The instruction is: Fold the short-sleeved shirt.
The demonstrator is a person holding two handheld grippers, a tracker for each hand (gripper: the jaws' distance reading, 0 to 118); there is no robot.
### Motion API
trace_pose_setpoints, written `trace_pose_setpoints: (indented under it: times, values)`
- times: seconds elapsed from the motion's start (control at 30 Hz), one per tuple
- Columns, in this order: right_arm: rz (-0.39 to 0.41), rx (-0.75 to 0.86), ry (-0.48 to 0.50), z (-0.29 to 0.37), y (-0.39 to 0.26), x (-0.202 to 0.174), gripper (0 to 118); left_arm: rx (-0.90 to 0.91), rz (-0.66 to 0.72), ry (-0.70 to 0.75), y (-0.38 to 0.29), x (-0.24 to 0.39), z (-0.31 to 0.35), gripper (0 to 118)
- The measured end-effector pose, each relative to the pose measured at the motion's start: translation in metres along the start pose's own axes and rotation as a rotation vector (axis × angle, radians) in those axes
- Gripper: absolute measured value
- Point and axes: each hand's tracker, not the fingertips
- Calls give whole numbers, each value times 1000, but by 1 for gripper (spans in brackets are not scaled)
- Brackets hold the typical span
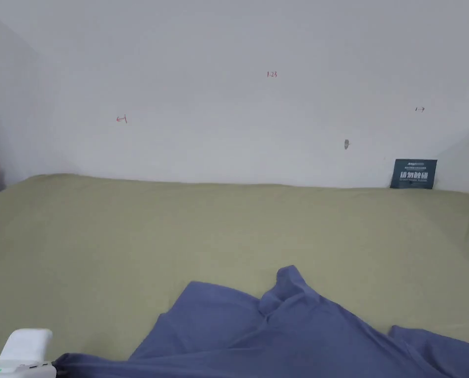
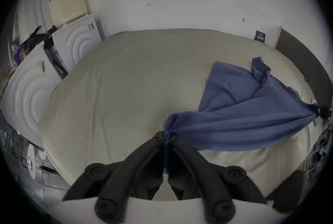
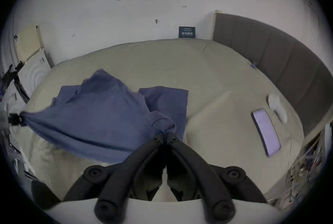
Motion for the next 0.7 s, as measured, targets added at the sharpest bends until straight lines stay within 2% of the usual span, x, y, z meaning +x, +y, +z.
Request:
trace_pose_setpoints:
  times: [0.2, 0.3, 0.33, 0.37, 0.4, 0.43, 0.47, 0.5, 0.53, 0.57, 0.6, 0.63, 0.67, 0.7]
  values:
    - [-73, -33, 6, 5, -40, 15, 1, -51, 41, -26, -44, -6, 3, 3]
    - [-57, -28, -5, 8, -48, 3, 2, -49, 53, -33, -49, -7, -5, 4]
    - [-57, -29, -12, 7, -48, 2, 5, -41, 61, -41, -51, -7, -8, 8]
    - [-62, -28, -14, -1, -50, 5, 16, -33, 73, -48, -51, -8, -8, 22]
    - [-73, -27, -16, 0, -50, 4, 50, -32, 85, -65, -52, -9, -8, 61]
    - [-74, -21, -14, 1, -50, 4, 87, -29, 91, -75, -52, -10, -9, 94]
    - [-84, -13, -12, 2, -50, 3, 115, -23, 102, -71, -55, -9, -5, 111]
    - [-85, -23, -19, 5, -51, -1, 112, -2, 111, -59, -57, -9, -1, 112]
    - [-77, 61, -21, 13, -53, -3, 105, 31, 118, -42, -57, -10, 6, 111]
    - [-48, 16, 8, 16, -56, -8, 104, 22, 117, -48, -57, -10, 12, 111]
    - [-17, 33, -16, 20, -56, -13, 101, 29, 125, -37, -57, -9, 19, 109]
    - [17, 53, -36, 29, -54, -22, 89, 41, 129, -34, -59, -9, 27, 105]
    - [41, 75, -28, 37, -57, -29, 61, 72, 133, -18, -62, -10, 37, 89]
    - [48, 105, -18, 45, -60, -34, 0, 82, 128, -11, -65, -10, 45, 44]
